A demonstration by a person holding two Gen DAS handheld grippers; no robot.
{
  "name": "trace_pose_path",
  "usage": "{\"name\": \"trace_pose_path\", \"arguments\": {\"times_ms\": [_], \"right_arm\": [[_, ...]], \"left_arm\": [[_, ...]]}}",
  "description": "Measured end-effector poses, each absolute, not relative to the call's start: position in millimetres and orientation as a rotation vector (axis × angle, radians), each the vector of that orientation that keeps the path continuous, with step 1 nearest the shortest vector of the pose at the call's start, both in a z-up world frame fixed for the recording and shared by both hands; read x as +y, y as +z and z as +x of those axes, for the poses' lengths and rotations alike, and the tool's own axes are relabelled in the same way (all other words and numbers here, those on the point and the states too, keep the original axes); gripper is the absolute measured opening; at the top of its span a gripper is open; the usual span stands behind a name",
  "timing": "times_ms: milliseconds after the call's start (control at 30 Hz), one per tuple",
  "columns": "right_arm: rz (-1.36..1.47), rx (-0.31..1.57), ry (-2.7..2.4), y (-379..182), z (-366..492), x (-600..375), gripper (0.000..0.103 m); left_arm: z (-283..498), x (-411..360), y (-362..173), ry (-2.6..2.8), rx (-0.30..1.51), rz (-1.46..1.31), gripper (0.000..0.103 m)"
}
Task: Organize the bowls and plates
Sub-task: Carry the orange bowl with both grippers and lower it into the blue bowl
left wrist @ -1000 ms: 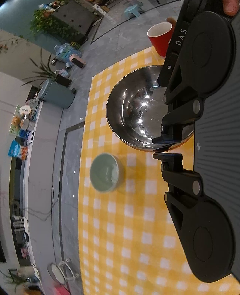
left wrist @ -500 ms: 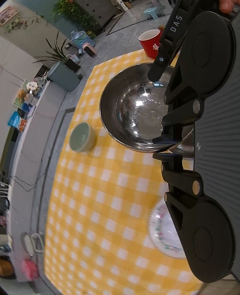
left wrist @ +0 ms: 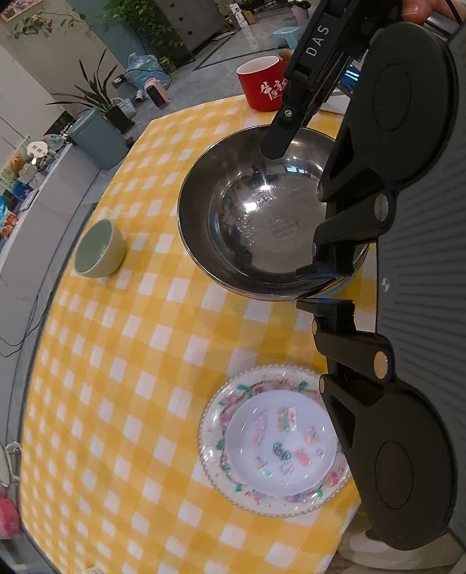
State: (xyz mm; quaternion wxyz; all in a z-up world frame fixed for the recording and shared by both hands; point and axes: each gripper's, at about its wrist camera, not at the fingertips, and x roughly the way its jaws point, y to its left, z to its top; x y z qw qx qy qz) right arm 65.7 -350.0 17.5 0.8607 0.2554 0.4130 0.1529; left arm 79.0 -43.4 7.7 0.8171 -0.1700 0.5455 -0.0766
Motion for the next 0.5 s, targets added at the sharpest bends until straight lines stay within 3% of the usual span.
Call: {"name": "trace_pose_path", "arguments": {"times_ms": [500], "right_arm": [[0.484, 0.895, 0.260, 3.0, 70.1, -364.0, 0.014]], "left_arm": [[84.0, -65.1, -7.1, -0.187, 1.223, -0.333, 0.013]]}}
